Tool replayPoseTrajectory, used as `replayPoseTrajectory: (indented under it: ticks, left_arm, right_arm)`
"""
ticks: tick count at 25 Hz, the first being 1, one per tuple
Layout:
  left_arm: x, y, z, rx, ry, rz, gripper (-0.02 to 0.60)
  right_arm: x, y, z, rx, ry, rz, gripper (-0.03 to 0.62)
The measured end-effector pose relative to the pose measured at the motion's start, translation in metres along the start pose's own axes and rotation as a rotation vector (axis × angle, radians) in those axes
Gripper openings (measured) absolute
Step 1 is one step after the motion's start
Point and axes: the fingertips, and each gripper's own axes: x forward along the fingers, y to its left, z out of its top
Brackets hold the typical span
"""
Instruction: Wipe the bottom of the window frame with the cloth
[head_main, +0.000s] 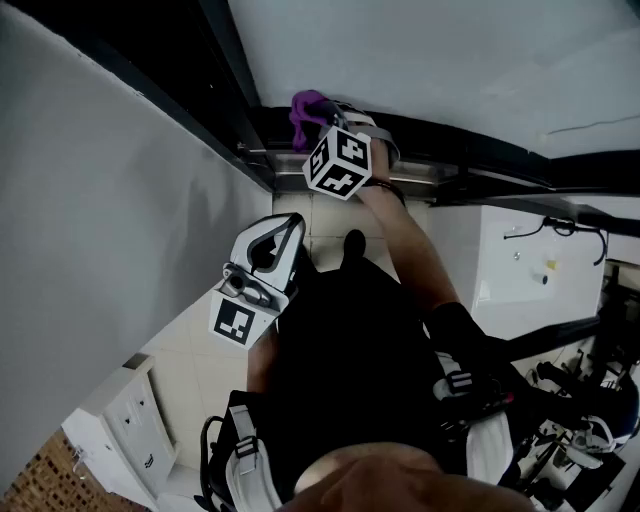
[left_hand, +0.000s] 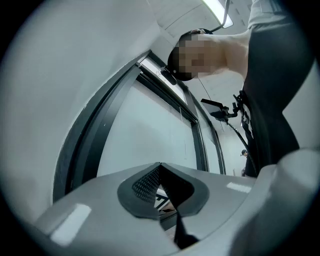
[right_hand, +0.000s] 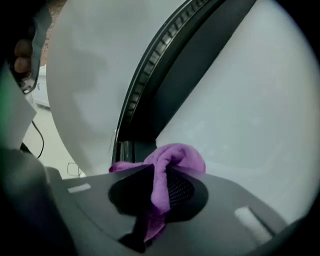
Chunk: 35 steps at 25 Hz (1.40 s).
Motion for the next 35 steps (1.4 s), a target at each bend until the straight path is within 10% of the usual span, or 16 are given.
replayPoseTrajectory:
  ticks: [5, 15, 21, 28, 35]
  left_arm:
    - [0.021, -0.011, -0.006, -0.009, 0.006, -0.035, 0.002]
    - [0.051, -0.029, -0.015, -0.002, 0.028, -0.128, 0.002]
    - [0.061, -0.039, -0.019, -0.017, 0.04, -0.153, 0.002]
    - [0.089, -0.058, -0.025, 0.005, 0.052, -0.232, 0.002]
    - [0.101, -0.068, -0.031, -0.021, 0.06, -0.272, 0.002]
  right_arm:
    - [0.023, 0.028, 0.06, -0.062, -0.276, 0.138, 0.057]
    - [-0.044, -0.041, -0.109, 0.022, 0.224, -0.117, 0.055]
    - [-0.018, 0.0, -0.033, -0.094, -0.062, 0.01, 0.057]
    - [-0.063, -0.057, -0.16, 0.045, 0.323, -0.178, 0.055]
    - [-0.061, -0.055, -0.164, -0.111, 0.418, -0.154, 0.055]
